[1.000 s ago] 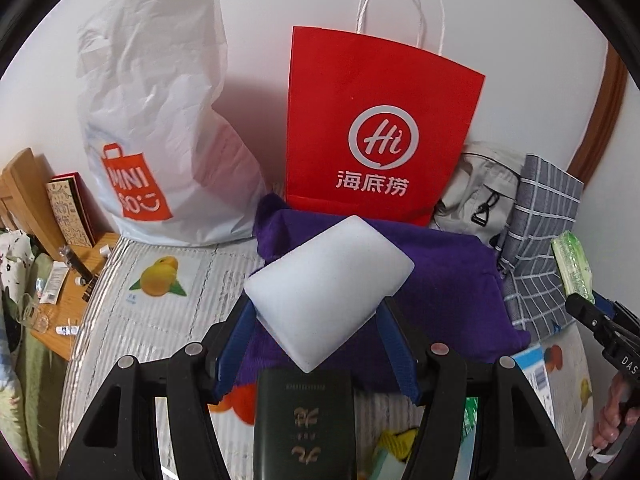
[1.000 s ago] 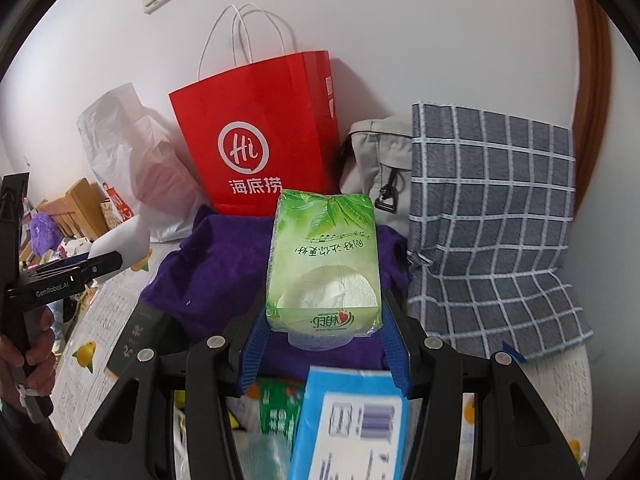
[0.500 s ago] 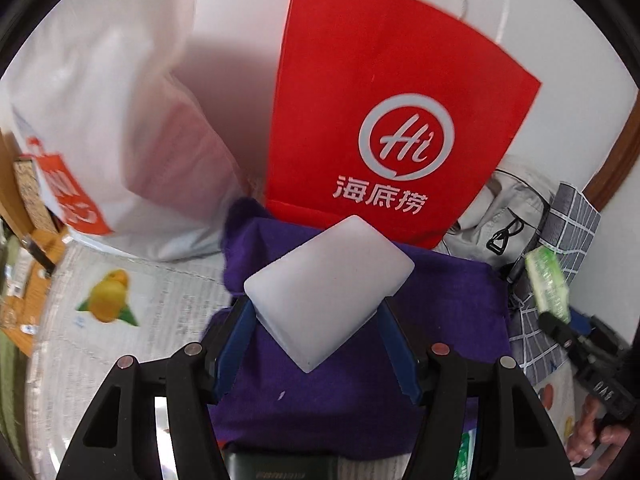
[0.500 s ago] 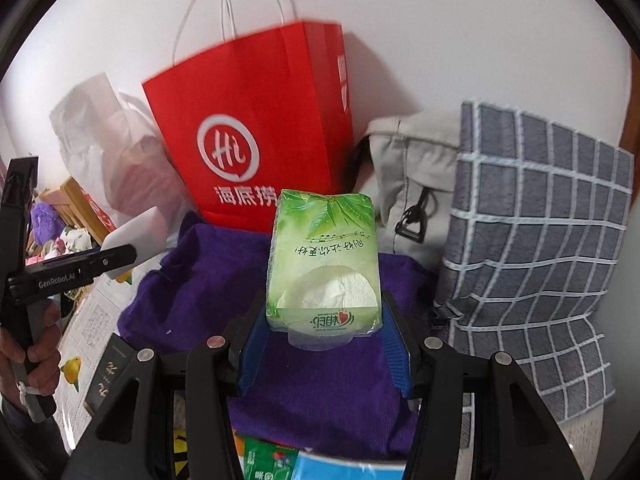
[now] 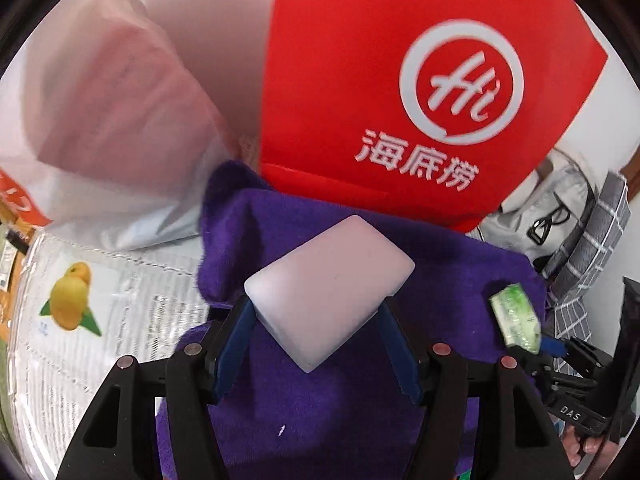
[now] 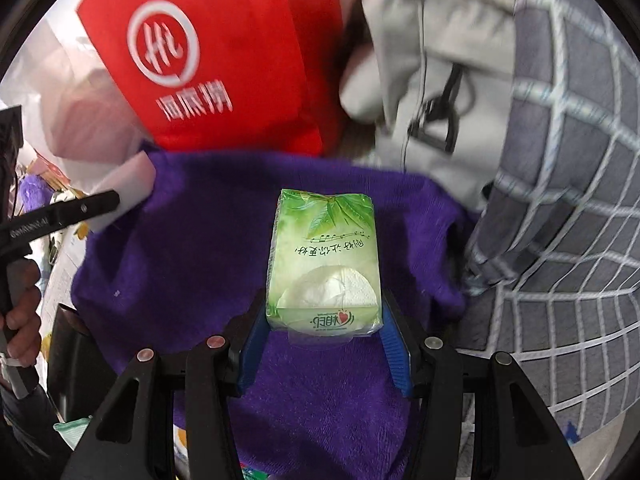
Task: Organize soft objects
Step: 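Carry both items to the purple towel and release the green pack with the right tool, then release the white sponge onto the purple towel with the left tool while the right tool withdraws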
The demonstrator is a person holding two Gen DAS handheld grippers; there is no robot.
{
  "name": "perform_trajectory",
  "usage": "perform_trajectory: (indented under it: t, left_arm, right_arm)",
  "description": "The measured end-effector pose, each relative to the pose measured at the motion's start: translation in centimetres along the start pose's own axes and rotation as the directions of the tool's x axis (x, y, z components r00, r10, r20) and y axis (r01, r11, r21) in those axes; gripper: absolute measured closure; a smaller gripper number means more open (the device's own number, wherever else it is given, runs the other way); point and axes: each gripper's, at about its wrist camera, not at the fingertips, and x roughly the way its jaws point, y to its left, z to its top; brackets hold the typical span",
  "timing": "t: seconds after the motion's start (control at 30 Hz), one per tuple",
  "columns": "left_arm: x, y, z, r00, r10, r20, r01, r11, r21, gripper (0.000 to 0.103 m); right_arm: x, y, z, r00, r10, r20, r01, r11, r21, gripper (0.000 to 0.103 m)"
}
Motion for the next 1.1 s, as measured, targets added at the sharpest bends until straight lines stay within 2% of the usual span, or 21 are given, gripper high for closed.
perform_trajectory:
  t: [0.17, 0.37, 0.4, 0.47, 0.53, 0.67, 0.8, 0.9, 1.0, 1.1]
  left_arm:
    - [0.9, 0.3, 0.1, 1.0, 0.004, -0.017, -0.004, 1.0, -0.01, 0.04]
    - [1.4, 0.9, 0.2, 1.0, -0.011, -0.017, 0.01, 1.0, -0.027, 0.04]
    - [1.6, 0.9, 0.2, 1.0, -0.013, -0.022, 0.012, 1.0, -0.025, 0.038]
    - [1.8, 0.6, 0.2, 0.999, -0.021, -0.034, 0.02, 1.0, -0.01, 0.03]
    - [1.5, 0.0, 0.2, 1.0, -0.018, -0.014, 0.018, 1.0, 0.015, 0.025]
    - [0.8, -0.6, 0.1, 1.0, 0.007, 0.0, -0.007, 0.999, 0.034, 0.022]
    - [-1.1, -1.0, -0.2, 0.999, 0.031, 0.039, -0.033, 0.999, 0.043, 0.022]
    - [-3.3, -1.1, -0.8, 0.997, 0.011, 0.079, -0.013, 0.999, 0.035, 0.022]
    - [-6.1, -0.6, -2.0, 0.993, -0.021, 0.114, 0.018, 0.999, 0.027, 0.022]
    - [-8.4, -0.8, -3.7, 0.992, -0.02, 0.126, 0.014, 0.999, 0.043, 0.022]
  right_arm:
    - [1.7, 0.1, -0.2, 0.998, 0.016, -0.062, -0.016, 1.0, 0.006, 0.051]
    - [1.3, -0.4, 0.0, 0.998, 0.025, -0.053, -0.025, 1.0, 0.01, 0.049]
    - [1.2, -0.3, -0.1, 0.998, 0.028, -0.055, -0.028, 1.0, 0.004, 0.048]
    - [0.9, -0.1, -0.1, 0.998, 0.043, -0.051, -0.043, 0.999, -0.012, 0.039]
    - [0.5, 0.5, 0.1, 0.999, 0.034, -0.042, -0.036, 0.999, -0.039, 0.032]
    - [-2.1, 1.9, -0.5, 0.998, -0.046, 0.045, 0.049, 0.996, -0.076, 0.031]
    - [-5.4, 1.7, -1.5, 0.99, 0.005, 0.139, -0.002, 1.0, -0.023, 0.031]
    - [-7.8, 2.2, -3.1, 0.983, -0.015, 0.184, 0.016, 1.0, -0.003, 0.031]
    - [-10.4, 2.8, -5.6, 0.981, -0.01, 0.193, 0.012, 1.0, -0.009, 0.031]
    - [-12.6, 4.0, -8.2, 0.977, -0.005, 0.211, 0.01, 1.0, -0.025, 0.031]
